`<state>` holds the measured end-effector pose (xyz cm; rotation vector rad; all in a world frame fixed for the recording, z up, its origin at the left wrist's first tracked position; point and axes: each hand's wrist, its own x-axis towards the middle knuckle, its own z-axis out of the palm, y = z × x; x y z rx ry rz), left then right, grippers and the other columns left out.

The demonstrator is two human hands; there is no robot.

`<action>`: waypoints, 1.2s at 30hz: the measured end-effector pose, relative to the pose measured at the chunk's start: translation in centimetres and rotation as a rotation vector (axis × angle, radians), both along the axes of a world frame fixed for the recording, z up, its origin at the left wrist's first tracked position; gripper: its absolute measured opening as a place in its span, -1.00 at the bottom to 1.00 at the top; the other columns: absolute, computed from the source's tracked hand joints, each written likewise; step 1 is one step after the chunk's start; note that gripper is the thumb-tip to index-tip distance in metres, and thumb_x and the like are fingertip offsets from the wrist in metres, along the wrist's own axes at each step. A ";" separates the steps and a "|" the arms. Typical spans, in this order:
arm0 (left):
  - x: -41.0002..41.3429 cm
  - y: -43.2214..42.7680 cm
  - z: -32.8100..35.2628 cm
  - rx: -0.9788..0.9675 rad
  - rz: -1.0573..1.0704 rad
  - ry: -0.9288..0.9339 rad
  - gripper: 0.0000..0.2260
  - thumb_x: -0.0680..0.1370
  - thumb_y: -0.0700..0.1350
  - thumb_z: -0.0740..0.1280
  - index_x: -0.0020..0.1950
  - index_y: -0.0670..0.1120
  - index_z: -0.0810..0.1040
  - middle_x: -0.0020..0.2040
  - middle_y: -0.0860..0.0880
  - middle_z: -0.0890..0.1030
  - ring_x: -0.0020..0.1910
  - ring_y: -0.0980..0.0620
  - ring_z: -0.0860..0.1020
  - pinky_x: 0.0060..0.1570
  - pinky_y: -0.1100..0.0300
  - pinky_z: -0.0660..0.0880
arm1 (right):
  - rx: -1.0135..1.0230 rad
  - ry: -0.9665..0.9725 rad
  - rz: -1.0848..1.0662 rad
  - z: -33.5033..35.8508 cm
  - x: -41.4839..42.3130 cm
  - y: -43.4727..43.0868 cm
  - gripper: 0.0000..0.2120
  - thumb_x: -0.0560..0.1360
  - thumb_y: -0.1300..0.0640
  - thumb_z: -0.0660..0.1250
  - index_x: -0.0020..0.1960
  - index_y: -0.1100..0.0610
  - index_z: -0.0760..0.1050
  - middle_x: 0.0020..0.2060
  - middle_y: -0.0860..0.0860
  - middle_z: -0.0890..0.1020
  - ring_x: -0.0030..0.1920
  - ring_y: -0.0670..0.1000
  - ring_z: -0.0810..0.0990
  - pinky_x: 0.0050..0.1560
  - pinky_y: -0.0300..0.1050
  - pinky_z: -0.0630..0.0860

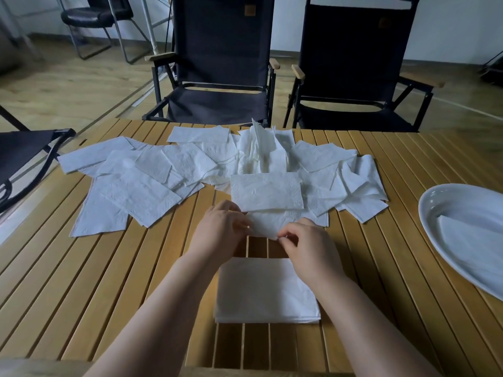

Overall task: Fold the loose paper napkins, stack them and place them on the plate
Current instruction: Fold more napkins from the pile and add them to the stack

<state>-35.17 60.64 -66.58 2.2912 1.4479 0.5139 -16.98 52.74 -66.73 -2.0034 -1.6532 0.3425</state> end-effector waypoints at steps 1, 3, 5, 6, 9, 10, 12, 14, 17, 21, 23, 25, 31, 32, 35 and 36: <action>0.0 0.0 0.0 0.001 -0.002 -0.008 -0.83 0.53 -0.04 0.42 0.11 0.12 0.68 0.20 0.09 0.50 0.17 0.03 0.44 0.06 0.23 0.40 | 0.009 -0.009 0.000 0.0 -0.1 0.0 -0.93 0.56 0.09 0.38 -0.02 0.00 0.65 -0.07 -0.09 0.57 -0.13 -0.05 0.57 -0.16 -0.06 0.58; 0.0 -0.1 -0.1 -0.008 0.004 -0.035 -0.76 0.52 -0.05 0.45 0.19 0.11 0.64 0.23 0.07 0.49 0.16 0.02 0.46 0.08 0.17 0.45 | 0.039 0.010 0.012 0.0 -0.1 0.0 -0.93 0.56 0.12 0.37 -0.05 0.02 0.64 -0.09 -0.10 0.55 -0.18 -0.07 0.55 -0.20 -0.11 0.55; -0.1 -0.2 -0.1 -0.023 0.012 -0.076 -0.66 0.50 -0.04 0.48 0.27 0.11 0.60 0.24 0.05 0.48 0.14 -0.01 0.47 0.09 0.12 0.47 | 0.074 0.058 0.037 0.3 -0.2 0.0 -0.92 0.57 0.14 0.36 -0.07 0.04 0.62 -0.08 -0.13 0.53 -0.22 -0.16 0.53 -0.24 -0.28 0.49; -0.2 -0.1 -0.1 -0.023 0.008 -0.096 -0.64 0.49 -0.04 0.48 0.28 0.11 0.59 0.24 0.04 0.48 0.14 -0.02 0.47 0.10 0.09 0.48 | 0.093 0.074 0.050 0.5 -0.2 0.0 -0.92 0.57 0.15 0.36 -0.07 0.05 0.62 -0.07 -0.16 0.52 -0.23 -0.21 0.51 -0.26 -0.38 0.43; -0.2 -0.1 0.1 -0.013 -0.012 -0.119 -0.65 0.49 -0.04 0.49 0.27 0.12 0.60 0.25 0.04 0.47 0.13 -0.04 0.48 0.08 0.08 0.49 | 0.142 0.096 0.087 1.4 -0.4 -0.1 -0.94 0.57 0.16 0.36 -0.05 0.05 0.60 -0.10 -0.19 0.53 -0.21 -0.27 0.51 -0.25 -0.47 0.41; -0.2 -0.1 0.1 -0.011 -0.017 -0.117 -0.66 0.50 -0.05 0.49 0.27 0.12 0.60 0.26 0.05 0.46 0.13 -0.03 0.48 0.06 0.10 0.48 | 0.150 0.109 0.092 1.6 -0.5 -0.2 -0.94 0.57 0.15 0.36 -0.05 0.04 0.59 -0.14 -0.19 0.55 -0.22 -0.27 0.51 -0.26 -0.48 0.41; -0.2 -0.1 0.3 -0.013 -0.028 -0.120 -0.67 0.50 -0.07 0.48 0.25 0.13 0.61 0.27 0.06 0.45 0.11 0.01 0.47 0.03 0.13 0.46 | 0.152 0.150 0.091 2.0 -0.4 -0.6 -0.96 0.58 0.13 0.35 -0.04 0.02 0.58 -0.25 -0.20 0.56 -0.27 -0.26 0.53 -0.29 -0.48 0.40; -0.3 -0.1 0.4 -0.013 -0.046 -0.143 -0.70 0.51 -0.09 0.47 0.22 0.13 0.62 0.26 0.08 0.44 0.07 0.06 0.45 0.00 0.17 0.44 | 0.170 0.204 0.099 2.2 -0.4 -0.8 -0.96 0.57 0.13 0.36 -0.04 0.02 0.56 -0.31 -0.20 0.56 -0.29 -0.24 0.55 -0.32 -0.45 0.41; -0.5 -0.2 0.7 0.004 -0.060 -0.195 -0.78 0.52 -0.10 0.46 0.14 0.12 0.66 0.22 0.12 0.46 0.03 0.10 0.49 -0.05 0.23 0.46 | 0.192 0.285 0.102 2.6 -0.1 -0.9 -0.94 0.54 0.17 0.37 -0.09 0.04 0.53 -0.29 -0.16 0.61 -0.27 -0.21 0.58 -0.31 -0.42 0.43; -0.9 -0.3 1.3 -0.019 -0.074 -0.270 -0.85 0.52 -0.08 0.45 0.07 0.10 0.68 0.15 0.15 0.48 -0.04 0.17 0.49 -0.09 0.23 0.51 | 0.226 0.422 0.103 3.3 0.4 -1.2 -0.91 0.52 0.21 0.37 -0.14 0.06 0.50 -0.35 -0.05 0.61 -0.37 -0.11 0.54 -0.37 -0.33 0.43; -1.0 -0.3 1.3 -0.047 -0.077 -0.297 -0.84 0.51 -0.09 0.46 0.08 0.07 0.67 0.13 0.15 0.50 -0.04 0.19 0.48 -0.08 0.23 0.52 | 0.241 0.496 0.119 3.7 0.6 -1.4 -0.93 0.50 0.14 0.35 -0.14 0.03 0.49 -0.33 0.02 0.64 -0.31 0.02 0.62 -0.30 -0.03 0.59; -1.1 -0.2 1.2 -0.074 -0.070 -0.303 -0.80 0.51 -0.09 0.46 0.12 0.03 0.66 0.15 0.15 0.51 -0.04 0.20 0.49 -0.08 0.25 0.51 | 0.272 0.565 0.149 4.1 0.7 -1.7 -0.94 0.45 0.03 0.31 -0.14 0.01 0.49 -0.30 0.06 0.65 -0.23 0.14 0.65 -0.17 0.19 0.62; -1.1 0.0 1.1 -0.129 -0.124 -0.370 -0.76 0.50 -0.01 0.44 0.15 0.00 0.68 0.18 0.15 0.54 0.11 0.18 0.50 0.06 0.20 0.52 | 0.328 0.866 0.159 5.0 1.3 -1.8 -0.92 0.48 0.17 0.25 -0.08 0.17 0.48 -0.30 0.01 0.66 -0.14 0.12 0.69 0.02 0.01 0.57; -1.2 -0.1 1.3 -0.155 -0.117 -0.398 -0.75 0.48 0.05 0.43 0.12 0.02 0.69 0.17 0.18 0.54 0.13 0.19 0.51 0.09 0.18 0.52 | 0.342 0.940 0.128 5.1 1.5 -1.7 -0.93 0.48 0.18 0.24 -0.09 0.16 0.49 -0.30 0.01 0.66 -0.15 0.16 0.68 0.04 0.07 0.56; -1.5 -0.2 2.1 -0.267 -0.070 -0.543 -0.75 0.44 0.15 0.40 0.02 0.07 0.71 0.11 0.21 0.61 0.11 0.19 0.56 0.10 0.13 0.54 | 0.362 1.070 0.011 5.0 2.0 -1.3 -0.91 0.52 0.26 0.25 -0.10 0.12 0.50 -0.28 0.03 0.67 -0.23 0.15 0.69 -0.04 0.07 0.60; -1.6 -0.3 2.5 -0.276 -0.074 -0.575 -0.79 0.46 0.11 0.40 0.01 0.07 0.70 0.06 0.19 0.64 0.07 0.19 0.58 0.07 0.14 0.54 | 0.342 1.020 -0.004 4.8 2.2 -1.3 -0.92 0.53 0.25 0.26 -0.07 0.11 0.50 -0.27 0.02 0.69 -0.24 0.12 0.69 -0.11 0.00 0.59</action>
